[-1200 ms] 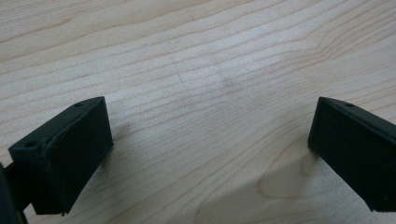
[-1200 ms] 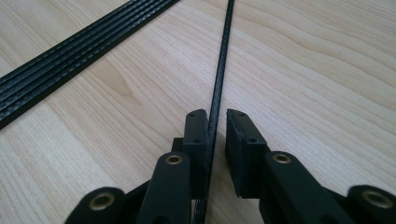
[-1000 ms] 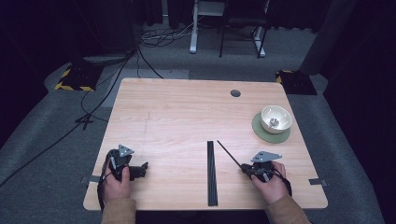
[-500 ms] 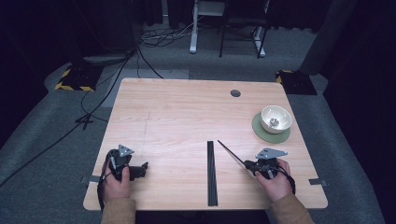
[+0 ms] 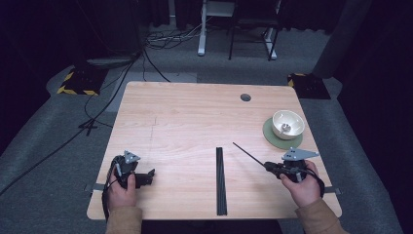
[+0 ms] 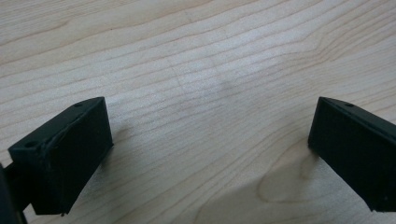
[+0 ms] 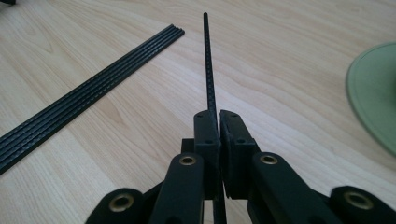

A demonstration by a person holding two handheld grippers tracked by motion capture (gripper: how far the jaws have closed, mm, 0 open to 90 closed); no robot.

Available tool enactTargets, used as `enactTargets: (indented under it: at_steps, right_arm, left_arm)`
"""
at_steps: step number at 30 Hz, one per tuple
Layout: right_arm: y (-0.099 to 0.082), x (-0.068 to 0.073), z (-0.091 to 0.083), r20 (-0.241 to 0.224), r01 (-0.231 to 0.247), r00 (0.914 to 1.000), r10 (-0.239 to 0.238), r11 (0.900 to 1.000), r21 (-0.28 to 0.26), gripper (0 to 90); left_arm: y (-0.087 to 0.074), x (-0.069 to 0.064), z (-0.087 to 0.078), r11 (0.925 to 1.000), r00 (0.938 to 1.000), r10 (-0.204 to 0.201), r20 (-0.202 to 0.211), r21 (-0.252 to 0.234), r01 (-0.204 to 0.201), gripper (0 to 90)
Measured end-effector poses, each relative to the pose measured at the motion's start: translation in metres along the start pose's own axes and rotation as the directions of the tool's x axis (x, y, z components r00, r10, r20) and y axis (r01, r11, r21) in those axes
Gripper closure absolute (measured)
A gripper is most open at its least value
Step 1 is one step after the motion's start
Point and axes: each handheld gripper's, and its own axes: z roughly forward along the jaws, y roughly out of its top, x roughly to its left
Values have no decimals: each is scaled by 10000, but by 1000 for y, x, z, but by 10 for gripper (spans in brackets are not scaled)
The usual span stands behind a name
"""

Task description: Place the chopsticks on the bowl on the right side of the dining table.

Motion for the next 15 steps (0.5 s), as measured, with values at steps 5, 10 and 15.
enactTargets:
  at_steps: [5,10,15]
  right_arm:
    - [7,-6,-13,-23,238,9997,-239,9994,-247,866]
    - [16,-12,-28,130,514,9986,-510,9979,-387,866]
    - [29,-15,-43,141,721,9974,-714,9953,-651,866]
  left_arm:
    - [0,0,0,10000,10000,-5,-30,-13,5,0]
    - [0,0,0,10000,10000,-2,-15,-12,2,0]
    - [0,0,0,10000,10000,-47,16,-4,47,0]
